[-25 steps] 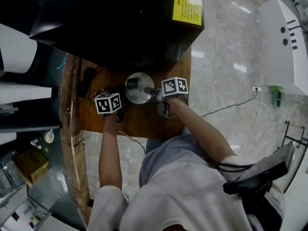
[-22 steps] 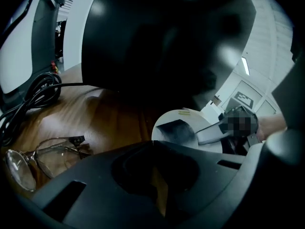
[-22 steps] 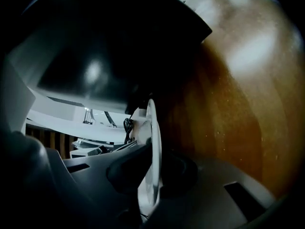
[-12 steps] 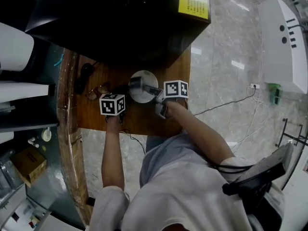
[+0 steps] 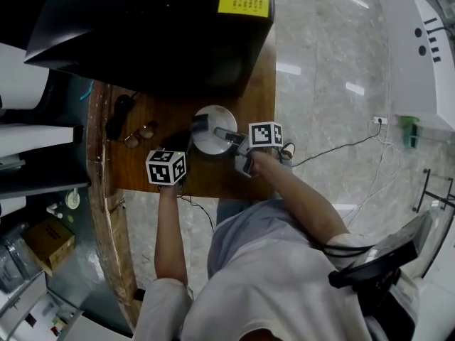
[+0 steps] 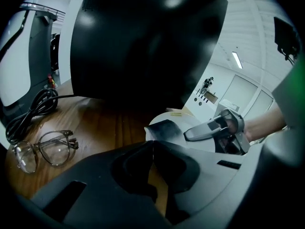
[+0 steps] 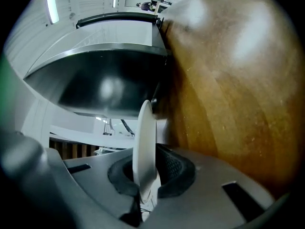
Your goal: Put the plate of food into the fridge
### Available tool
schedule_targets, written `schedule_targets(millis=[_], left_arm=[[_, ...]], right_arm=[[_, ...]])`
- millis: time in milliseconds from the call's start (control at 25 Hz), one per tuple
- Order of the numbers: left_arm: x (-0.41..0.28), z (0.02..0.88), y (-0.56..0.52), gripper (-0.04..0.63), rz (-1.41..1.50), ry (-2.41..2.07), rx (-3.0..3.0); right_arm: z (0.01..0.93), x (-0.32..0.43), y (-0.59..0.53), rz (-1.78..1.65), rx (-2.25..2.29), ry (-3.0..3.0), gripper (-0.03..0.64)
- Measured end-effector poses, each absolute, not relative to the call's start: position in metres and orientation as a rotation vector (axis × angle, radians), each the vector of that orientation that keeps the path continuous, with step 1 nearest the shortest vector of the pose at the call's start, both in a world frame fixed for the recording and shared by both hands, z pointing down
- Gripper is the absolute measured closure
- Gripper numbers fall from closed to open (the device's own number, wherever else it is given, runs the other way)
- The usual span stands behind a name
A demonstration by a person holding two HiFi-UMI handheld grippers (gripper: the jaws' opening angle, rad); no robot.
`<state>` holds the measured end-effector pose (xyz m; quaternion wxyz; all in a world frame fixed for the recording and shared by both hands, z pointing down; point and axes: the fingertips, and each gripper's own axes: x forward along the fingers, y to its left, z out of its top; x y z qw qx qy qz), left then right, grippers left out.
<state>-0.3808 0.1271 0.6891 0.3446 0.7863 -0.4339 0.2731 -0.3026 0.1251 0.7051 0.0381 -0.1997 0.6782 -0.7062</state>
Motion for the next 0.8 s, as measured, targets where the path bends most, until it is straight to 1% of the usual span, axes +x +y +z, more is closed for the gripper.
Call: schedule_targets(millis=[240, 440, 520, 640, 800], left_arm=[[-0.362, 0.659, 0.129, 0.577, 0.727, -1.141, 2.106], [-0.369, 0.616, 0.125, 0.577, 0.572, -1.129, 2.164], [-0.339, 0.596, 0.125, 0.575, 0.472, -1.15, 2.177], [-0.269, 0.574, 0.128, 0.575, 0.36, -1.197, 2.18], [-0.224, 0.569, 0.124, 0.575, 0.345, -1.199, 2.158]], right_arm=[[0.687, -0.293, 0.13, -2.1, -0.454, 2.077, 0.594], [0.641, -0.304, 0.121, -1.978, -0.235, 2.07, 0.594], [0.627, -0.267, 0.121, -1.946, -0.206, 2.085, 0.594], [0.614, -0.176, 0.125, -1.928, -0.213, 2.071, 0.595], [0.599, -0.103, 0.115, -1.924, -0.272, 2.016, 0.594]])
